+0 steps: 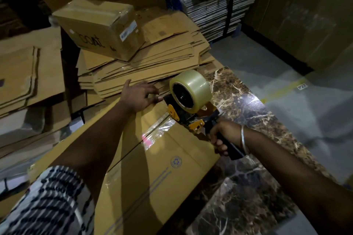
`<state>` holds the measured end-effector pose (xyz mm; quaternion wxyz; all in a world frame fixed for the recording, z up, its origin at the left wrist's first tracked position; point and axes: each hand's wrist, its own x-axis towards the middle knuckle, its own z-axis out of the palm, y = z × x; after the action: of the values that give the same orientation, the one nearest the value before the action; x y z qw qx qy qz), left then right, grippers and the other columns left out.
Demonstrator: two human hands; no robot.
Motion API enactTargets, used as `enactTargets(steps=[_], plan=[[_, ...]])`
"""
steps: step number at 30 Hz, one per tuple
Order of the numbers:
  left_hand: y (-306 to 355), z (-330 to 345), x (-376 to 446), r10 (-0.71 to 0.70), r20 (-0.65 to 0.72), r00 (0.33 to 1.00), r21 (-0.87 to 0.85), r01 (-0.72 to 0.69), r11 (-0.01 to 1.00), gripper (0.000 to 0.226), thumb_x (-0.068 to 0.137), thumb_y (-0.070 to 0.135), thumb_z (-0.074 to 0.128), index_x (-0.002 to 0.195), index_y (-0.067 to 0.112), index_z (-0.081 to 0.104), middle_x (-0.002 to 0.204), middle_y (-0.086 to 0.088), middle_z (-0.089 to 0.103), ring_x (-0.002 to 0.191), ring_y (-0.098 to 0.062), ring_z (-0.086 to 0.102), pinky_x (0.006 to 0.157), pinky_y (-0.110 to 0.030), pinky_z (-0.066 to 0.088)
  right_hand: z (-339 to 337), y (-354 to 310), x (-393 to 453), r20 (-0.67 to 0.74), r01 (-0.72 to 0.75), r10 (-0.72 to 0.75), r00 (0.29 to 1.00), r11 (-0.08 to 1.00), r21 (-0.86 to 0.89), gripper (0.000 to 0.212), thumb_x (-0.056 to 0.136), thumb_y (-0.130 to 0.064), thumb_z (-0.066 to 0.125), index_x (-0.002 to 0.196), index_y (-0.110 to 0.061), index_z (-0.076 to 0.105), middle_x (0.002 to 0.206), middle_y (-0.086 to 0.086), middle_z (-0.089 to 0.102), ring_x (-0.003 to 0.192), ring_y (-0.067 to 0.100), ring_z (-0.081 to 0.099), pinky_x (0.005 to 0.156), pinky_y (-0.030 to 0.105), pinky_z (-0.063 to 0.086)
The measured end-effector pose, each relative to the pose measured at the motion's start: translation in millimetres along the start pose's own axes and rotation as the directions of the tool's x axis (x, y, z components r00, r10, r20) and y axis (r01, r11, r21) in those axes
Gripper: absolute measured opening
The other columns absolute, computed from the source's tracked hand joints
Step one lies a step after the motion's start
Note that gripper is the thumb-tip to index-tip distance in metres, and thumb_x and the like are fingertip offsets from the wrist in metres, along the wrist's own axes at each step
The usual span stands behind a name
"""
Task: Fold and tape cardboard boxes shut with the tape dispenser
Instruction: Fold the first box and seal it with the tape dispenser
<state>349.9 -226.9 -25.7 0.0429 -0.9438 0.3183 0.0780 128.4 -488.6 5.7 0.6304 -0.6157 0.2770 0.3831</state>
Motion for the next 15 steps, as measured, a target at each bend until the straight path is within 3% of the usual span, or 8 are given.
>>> enactTargets(steps=[3, 10, 13, 15], plan=[[-7.1, 1.6, 0.4, -0.096, 0.062, 0.993, -0.012, 0.097, 0.995, 0.073, 0.086, 0.084, 0.018, 0.140, 0.046, 0.048, 0.158, 0.015, 0.035, 0.152, -0.017, 0.016, 0.115, -0.068, 0.001, -1.7, -4.5, 0.6, -0.015, 0.014, -0.015, 1.000, 1.000, -0.026, 0.019, 0.076, -0.004, 0.047, 0.060, -0.013, 0.039, 0.048, 0.003, 0.032, 0.035, 0.017, 0.027, 0.042, 0.020, 0.026], [2.0, -5.7, -4.2, -0.140, 0.084, 0.987, -0.025, 0.143, 0.989, 0.062, 0.090, 0.079, 0.027, 0.139, 0.047, 0.049, 0.162, 0.014, 0.026, 0.154, -0.019, 0.010, 0.112, -0.074, -0.002, -8.0, 17.5, -16.5, 0.016, 0.033, -0.033, 0.999, 0.999, -0.043, 0.039, 0.076, -0.002, 0.047, 0.040, -0.015, 0.049, 0.047, 0.003, 0.035, 0.035, 0.017, 0.029, 0.043, 0.020, 0.028], [3.6, -6.2, -5.6, -0.152, 0.075, 0.986, -0.066, 0.157, 0.985, 0.060, 0.091, 0.077, 0.031, 0.138, 0.046, 0.051, 0.162, 0.014, 0.027, 0.154, -0.020, 0.010, 0.111, -0.076, -0.002, -14.0, 35.4, -30.9, 0.061, 0.001, 0.002, 0.998, 0.999, -0.044, 0.020, 0.067, -0.007, 0.053, 0.051, -0.012, 0.041, 0.047, 0.004, 0.033, 0.034, 0.017, 0.027, 0.042, 0.018, 0.028], [6.0, -6.0, -7.1, -0.160, 0.072, 0.985, -0.080, 0.165, 0.983, 0.059, 0.091, 0.076, 0.032, 0.137, 0.046, 0.051, 0.163, 0.014, 0.026, 0.154, -0.021, 0.009, 0.110, -0.076, -0.003, -19.6, 49.1, -37.7, 0.071, -0.009, 0.011, 0.997, 0.999, -0.031, 0.023, 0.052, -0.013, 0.059, 0.059, -0.010, 0.037, 0.049, 0.007, 0.030, 0.036, 0.018, 0.025, 0.043, 0.018, 0.027]])
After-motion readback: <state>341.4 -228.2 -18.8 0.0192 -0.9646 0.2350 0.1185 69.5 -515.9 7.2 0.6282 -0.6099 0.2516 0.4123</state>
